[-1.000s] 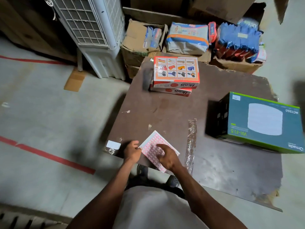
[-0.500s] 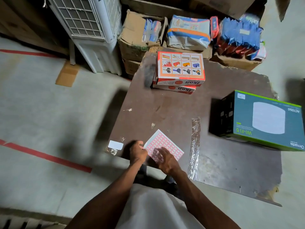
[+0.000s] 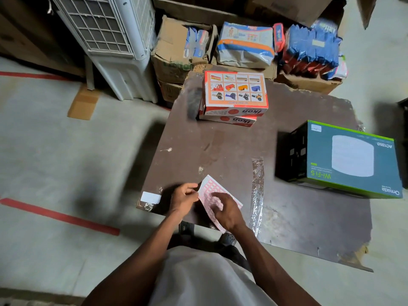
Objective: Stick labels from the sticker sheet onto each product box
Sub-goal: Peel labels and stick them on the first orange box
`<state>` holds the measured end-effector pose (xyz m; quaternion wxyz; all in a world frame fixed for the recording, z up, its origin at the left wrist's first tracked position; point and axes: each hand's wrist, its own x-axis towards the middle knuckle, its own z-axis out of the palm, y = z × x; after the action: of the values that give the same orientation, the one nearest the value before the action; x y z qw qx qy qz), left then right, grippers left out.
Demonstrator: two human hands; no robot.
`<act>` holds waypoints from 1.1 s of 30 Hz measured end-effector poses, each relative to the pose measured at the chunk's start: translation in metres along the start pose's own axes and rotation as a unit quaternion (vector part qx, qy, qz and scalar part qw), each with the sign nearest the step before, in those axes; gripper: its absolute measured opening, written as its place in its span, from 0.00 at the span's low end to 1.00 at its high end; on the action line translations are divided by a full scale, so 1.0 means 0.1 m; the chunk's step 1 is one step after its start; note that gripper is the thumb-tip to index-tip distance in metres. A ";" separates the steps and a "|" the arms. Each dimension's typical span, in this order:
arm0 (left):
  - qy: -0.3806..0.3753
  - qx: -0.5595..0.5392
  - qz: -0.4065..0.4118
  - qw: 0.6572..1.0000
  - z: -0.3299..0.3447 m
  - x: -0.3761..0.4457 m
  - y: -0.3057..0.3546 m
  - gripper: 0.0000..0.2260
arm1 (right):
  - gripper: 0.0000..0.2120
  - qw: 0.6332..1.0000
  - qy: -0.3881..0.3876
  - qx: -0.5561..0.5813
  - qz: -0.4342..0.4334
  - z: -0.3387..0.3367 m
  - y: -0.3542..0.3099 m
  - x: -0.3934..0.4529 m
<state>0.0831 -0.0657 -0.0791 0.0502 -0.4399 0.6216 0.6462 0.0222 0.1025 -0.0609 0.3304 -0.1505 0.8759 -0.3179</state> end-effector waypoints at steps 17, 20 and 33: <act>-0.102 -0.228 0.147 0.957 0.23 -0.69 1.31 0.14 | 0.06 0.953 0.128 0.263 -0.084 -1.06 -0.97 -0.27; -0.112 -0.271 0.148 0.945 0.28 -0.77 1.44 0.14 | 0.06 0.941 0.151 0.289 -0.094 -1.19 -1.02 -0.31; -0.113 -0.347 0.133 0.921 0.45 -0.92 1.65 0.15 | 0.05 0.943 0.173 0.255 -0.121 -1.40 -1.05 -0.39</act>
<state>0.0158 -0.0198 0.0969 -0.1221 -0.2669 0.4013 0.8676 -0.0382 0.1060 0.1084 0.1599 -0.1082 0.7844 -0.5895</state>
